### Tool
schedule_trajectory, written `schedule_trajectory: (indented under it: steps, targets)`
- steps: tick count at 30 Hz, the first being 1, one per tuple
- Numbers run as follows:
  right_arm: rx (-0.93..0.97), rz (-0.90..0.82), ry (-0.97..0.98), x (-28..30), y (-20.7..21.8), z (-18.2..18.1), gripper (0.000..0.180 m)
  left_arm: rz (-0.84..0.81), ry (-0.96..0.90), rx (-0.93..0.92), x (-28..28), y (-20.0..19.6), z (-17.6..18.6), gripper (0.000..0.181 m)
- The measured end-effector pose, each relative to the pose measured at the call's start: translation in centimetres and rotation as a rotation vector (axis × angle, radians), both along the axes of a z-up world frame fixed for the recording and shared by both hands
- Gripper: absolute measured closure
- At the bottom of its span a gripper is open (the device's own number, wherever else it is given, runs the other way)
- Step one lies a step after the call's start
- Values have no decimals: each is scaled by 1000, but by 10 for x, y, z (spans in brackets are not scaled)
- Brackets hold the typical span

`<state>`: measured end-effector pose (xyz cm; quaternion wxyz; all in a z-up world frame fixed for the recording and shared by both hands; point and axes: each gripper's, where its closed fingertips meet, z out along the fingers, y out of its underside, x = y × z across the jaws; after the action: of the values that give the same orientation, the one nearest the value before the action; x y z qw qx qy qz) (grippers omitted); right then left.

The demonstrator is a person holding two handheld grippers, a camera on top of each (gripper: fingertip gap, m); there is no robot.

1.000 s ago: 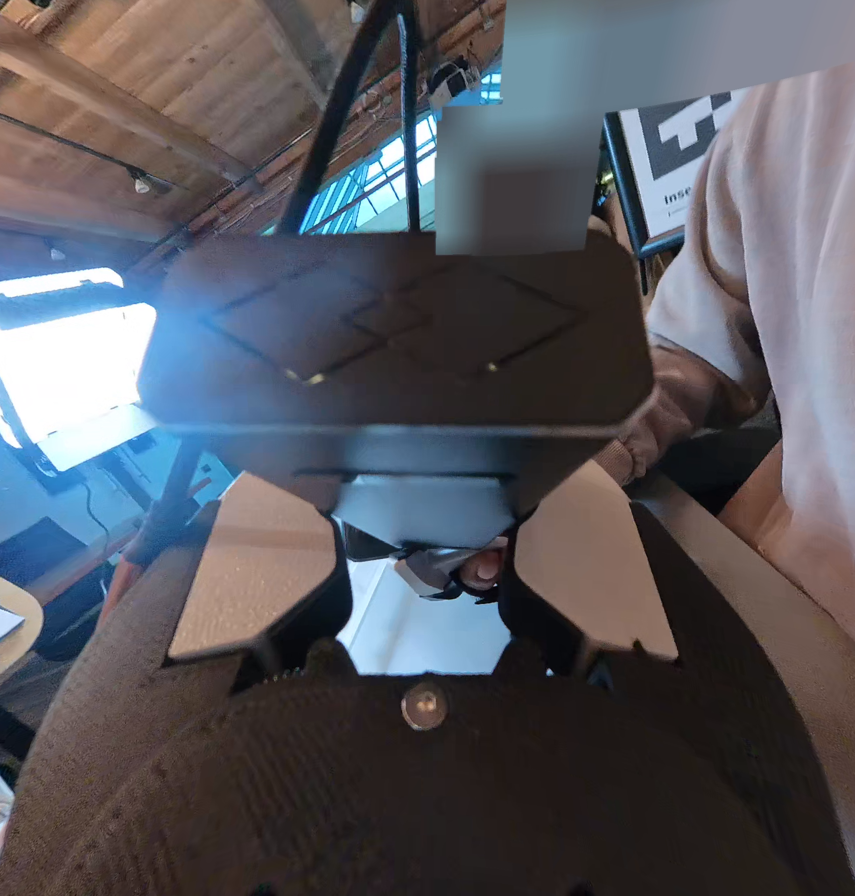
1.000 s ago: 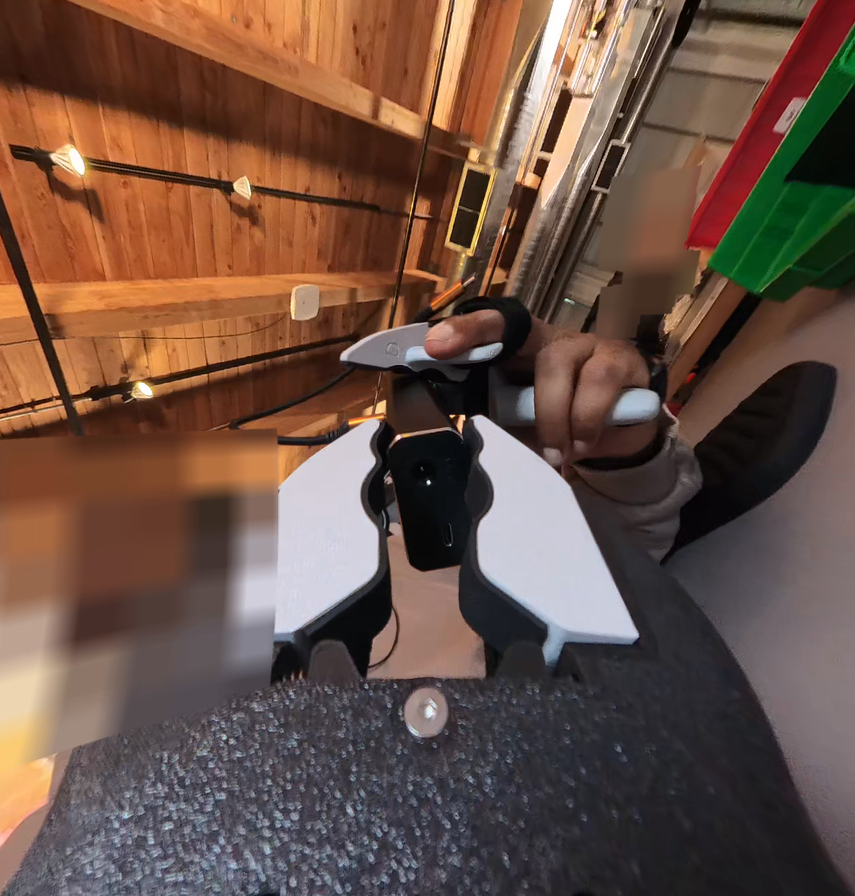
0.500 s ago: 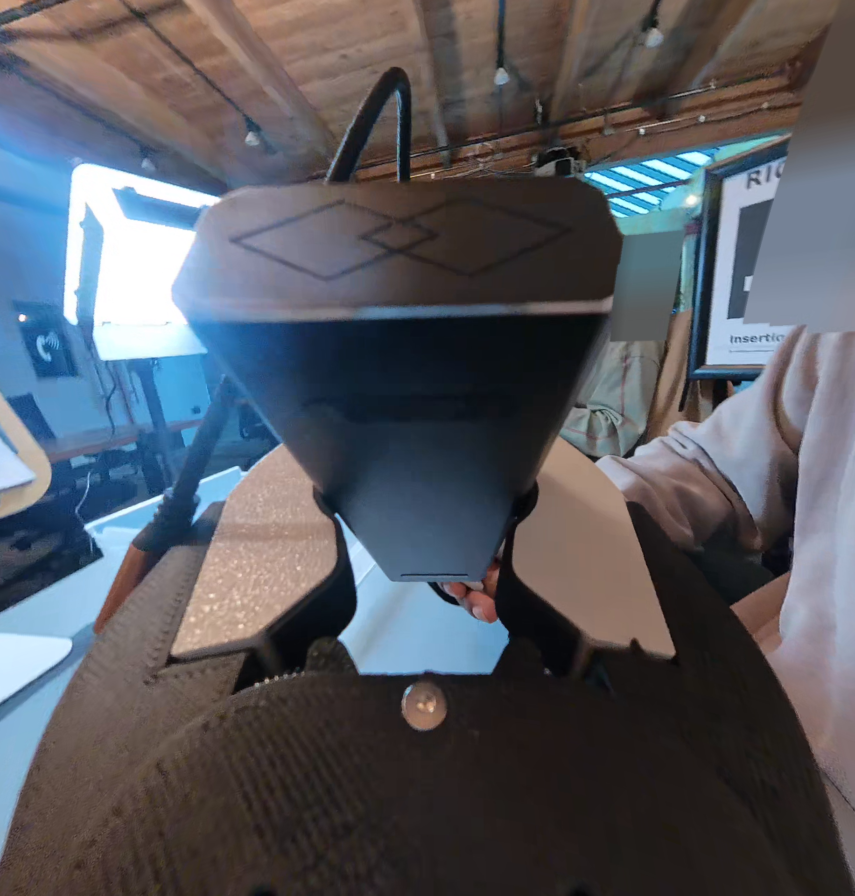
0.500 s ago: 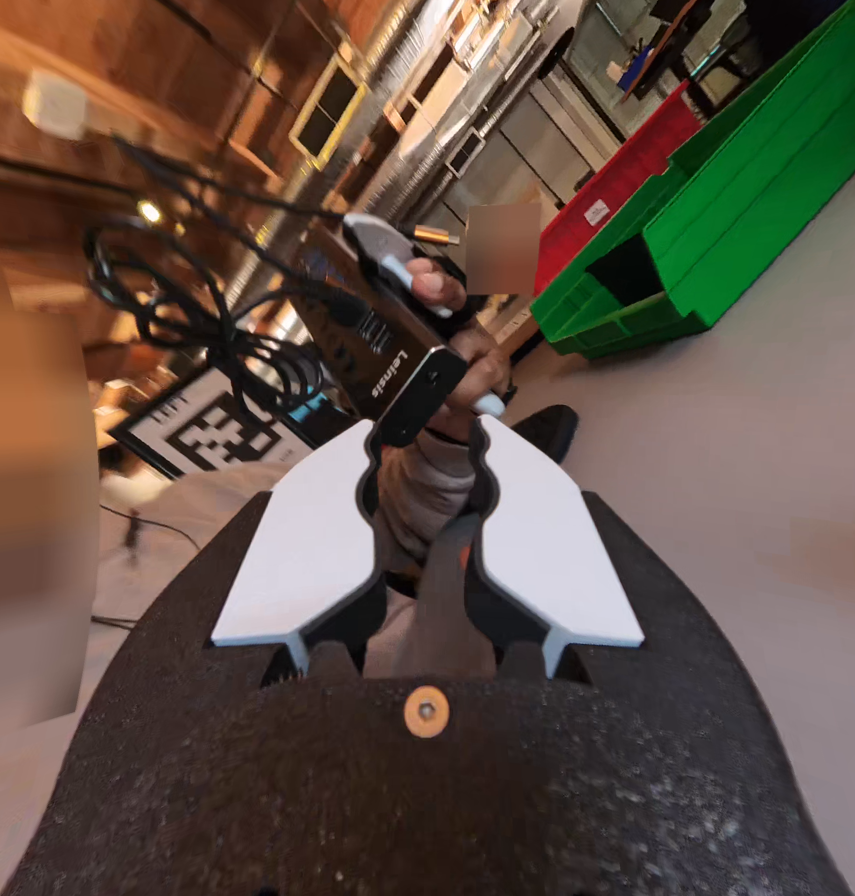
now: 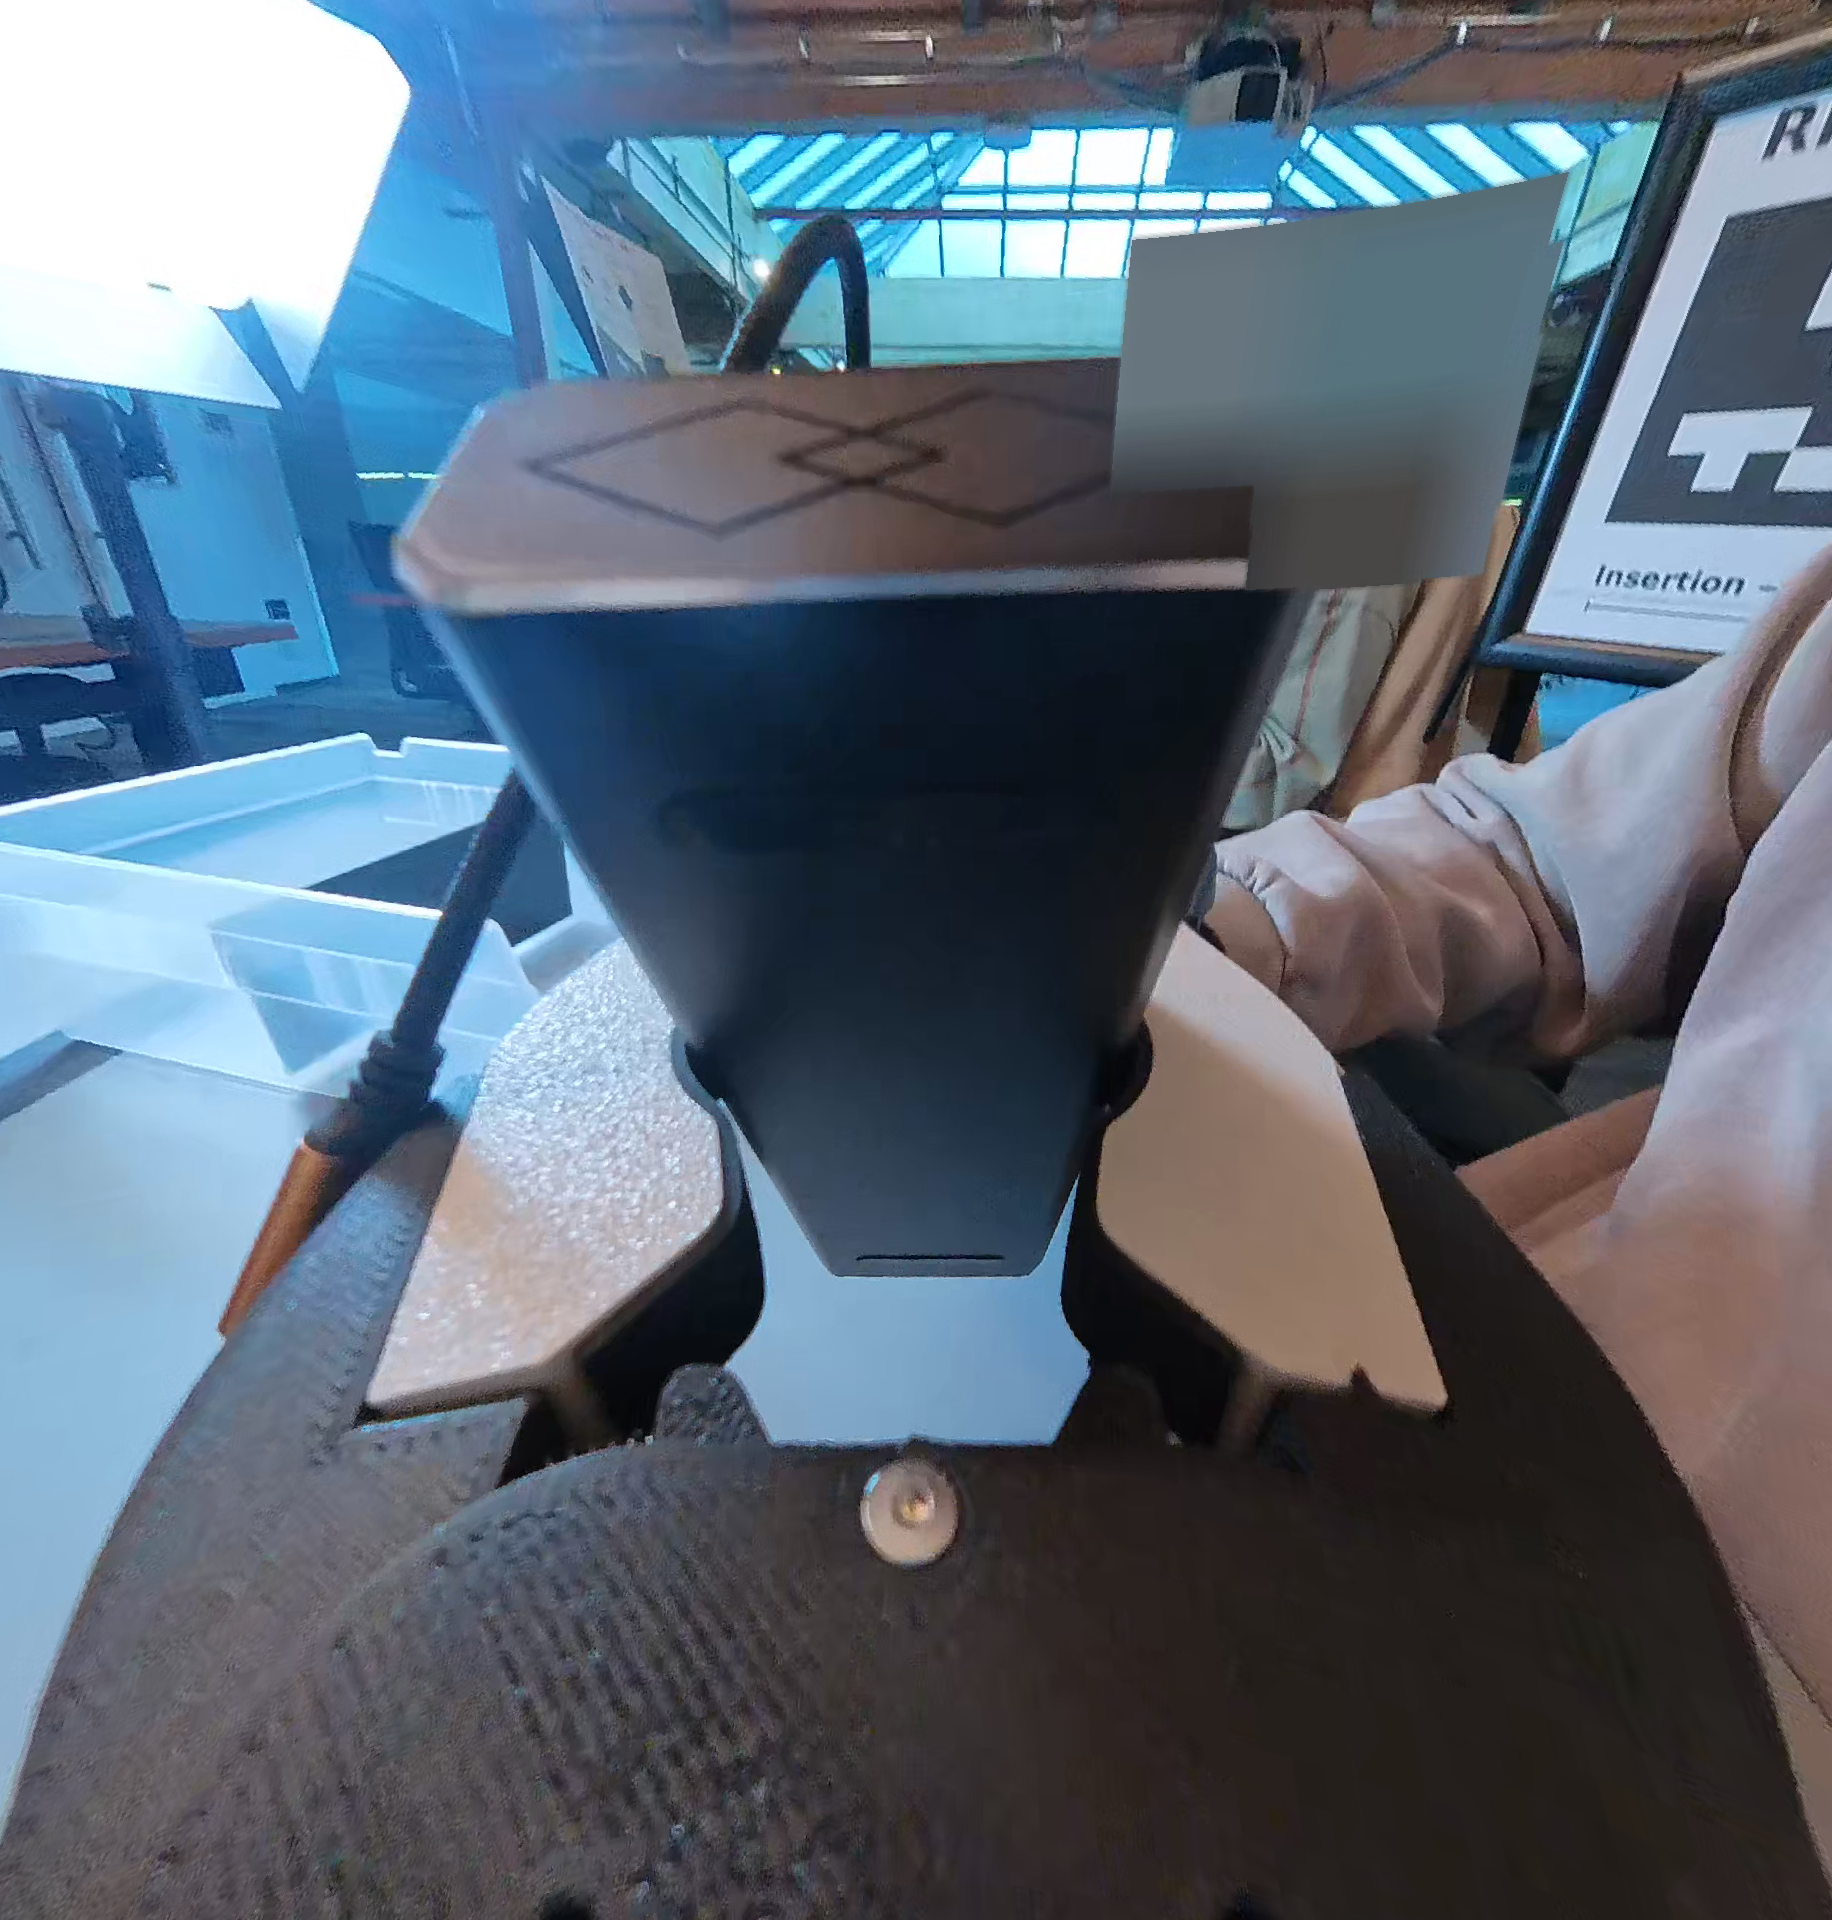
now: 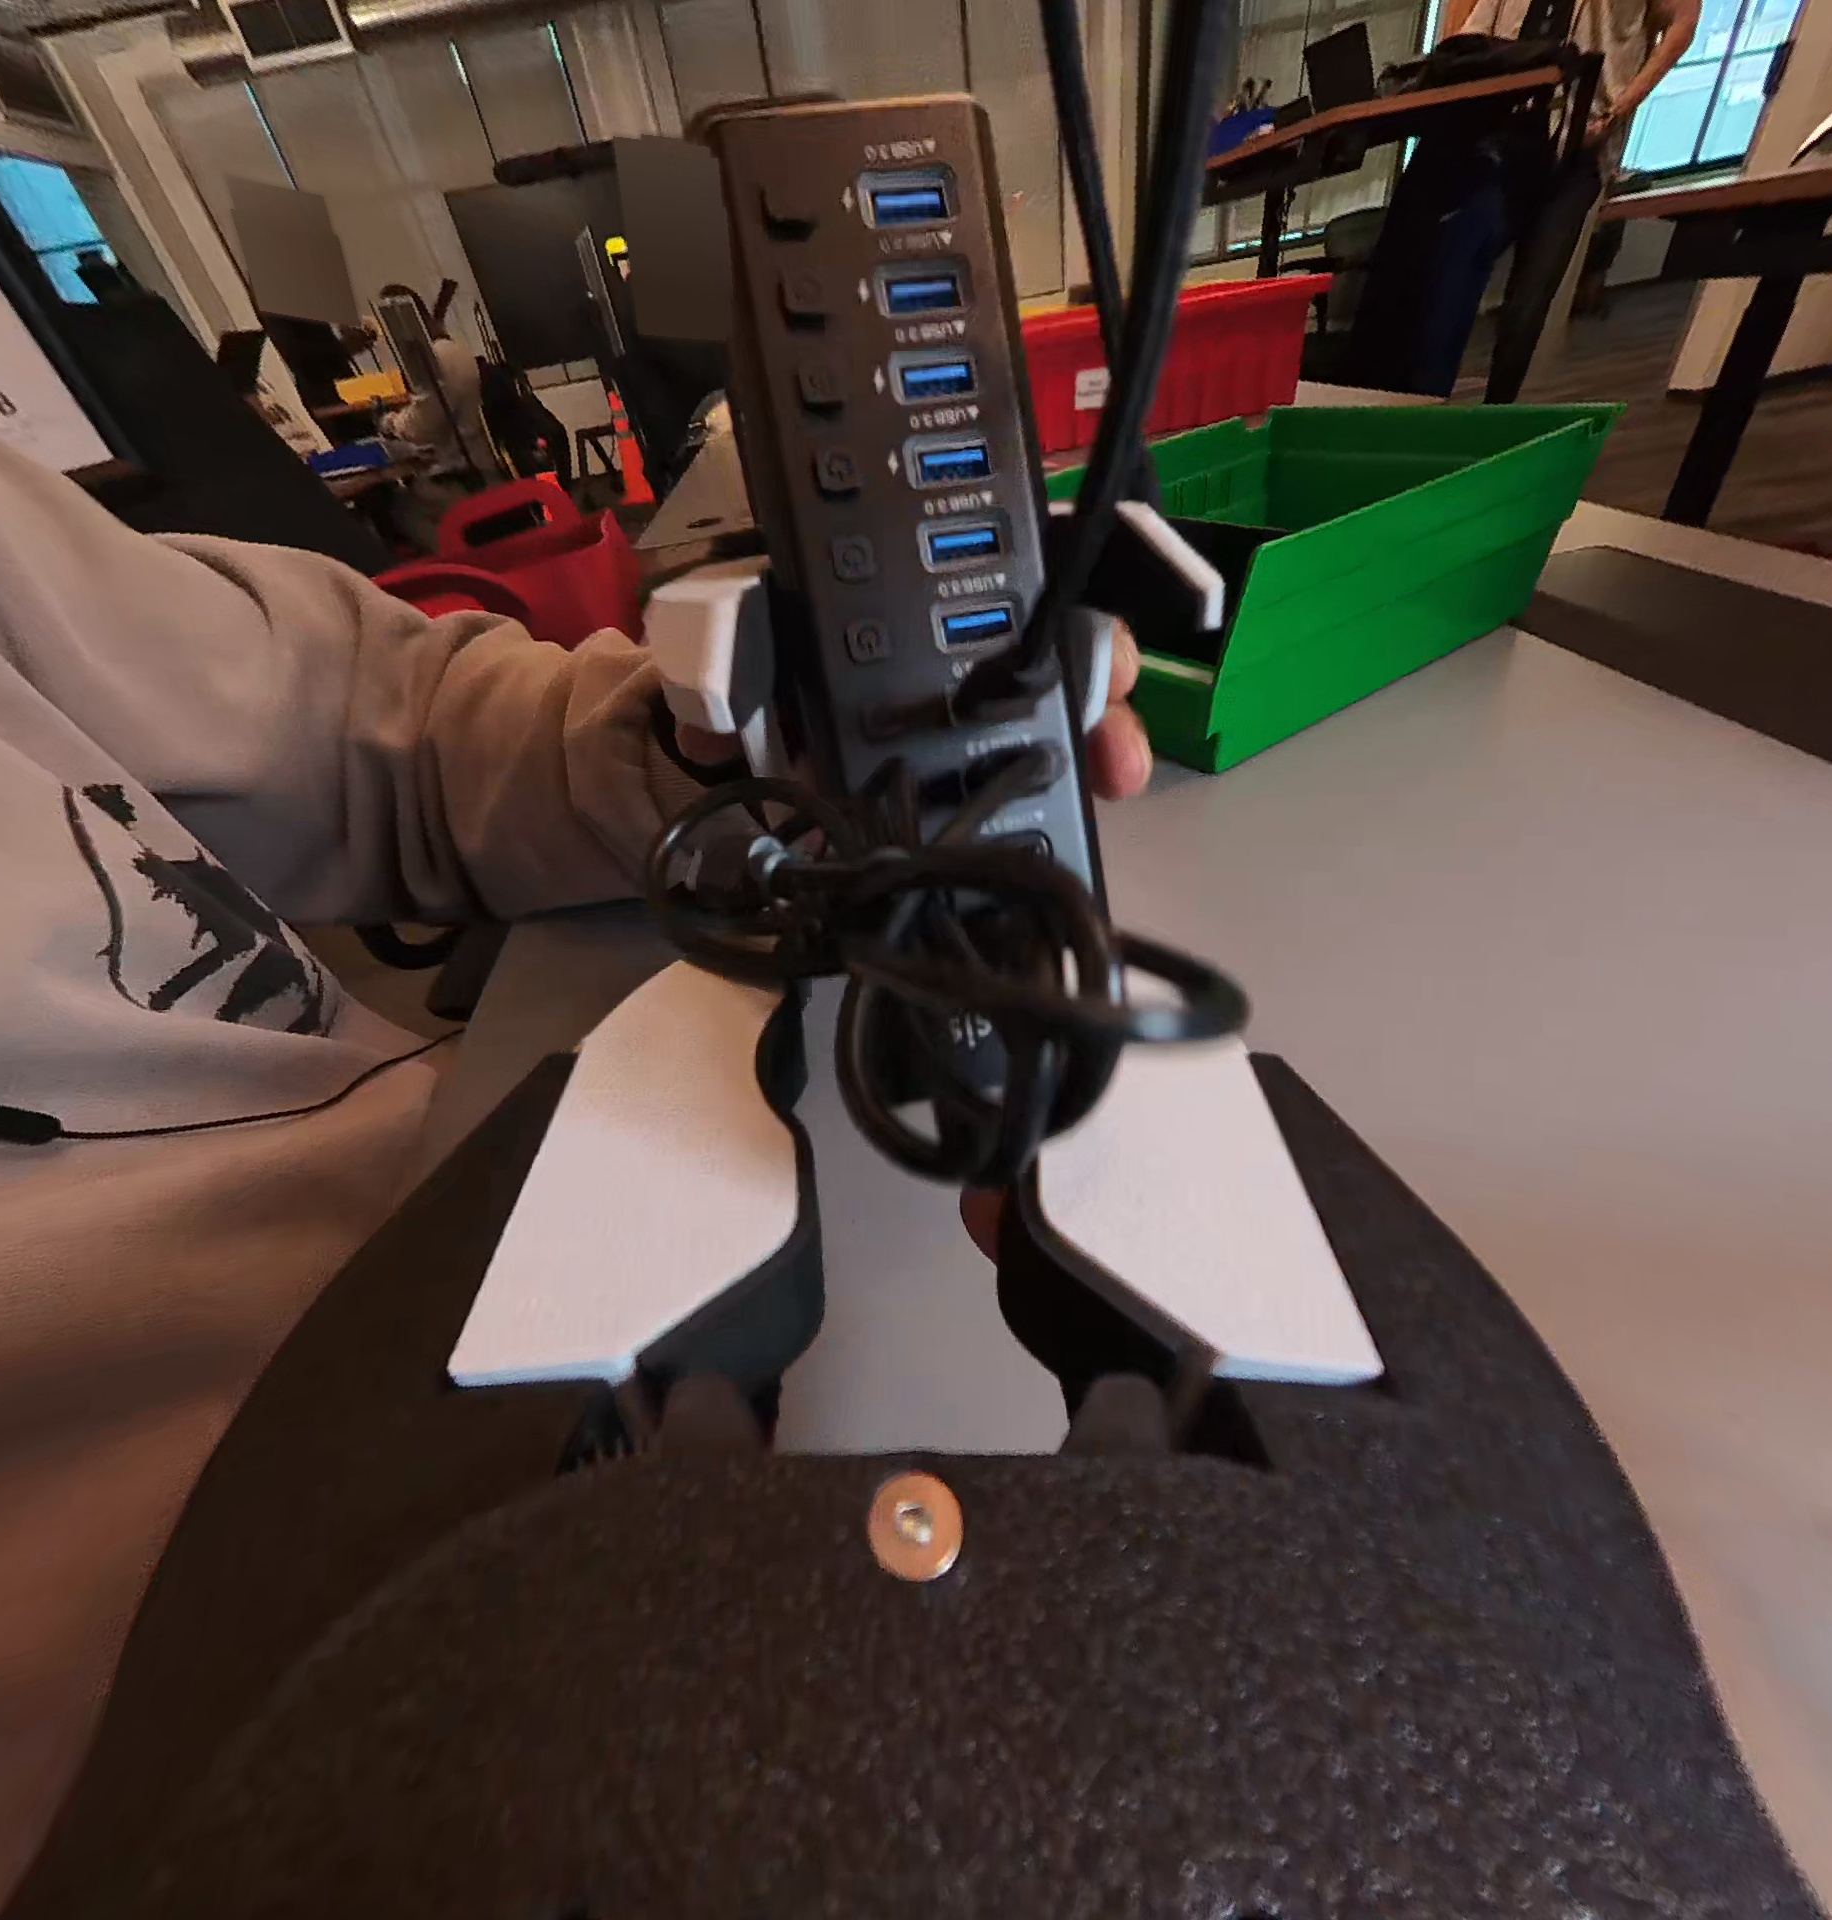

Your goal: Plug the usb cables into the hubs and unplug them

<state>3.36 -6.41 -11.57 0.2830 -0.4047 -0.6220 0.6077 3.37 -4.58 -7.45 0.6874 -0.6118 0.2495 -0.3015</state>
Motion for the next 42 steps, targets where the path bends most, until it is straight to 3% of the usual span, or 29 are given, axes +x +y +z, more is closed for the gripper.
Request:
schedule_trajectory:
  steps: [9, 23, 36, 42]
  targets:
    - [25, 32, 36, 5, -7, 3, 152, 0, 78, -68, 7, 5, -20, 109]
    - [53, -73, 39, 1, 11, 4, 149, 16, 73, -60, 3, 5, -17, 109]
    - [24, -44, 74, 3, 3, 9, 145, -107, -37, -75, 17, -6, -10, 109]
    - [74, -13, 76, 7, -8, 5, 151, -182, -32, -67, 30, -15, -12, 109]
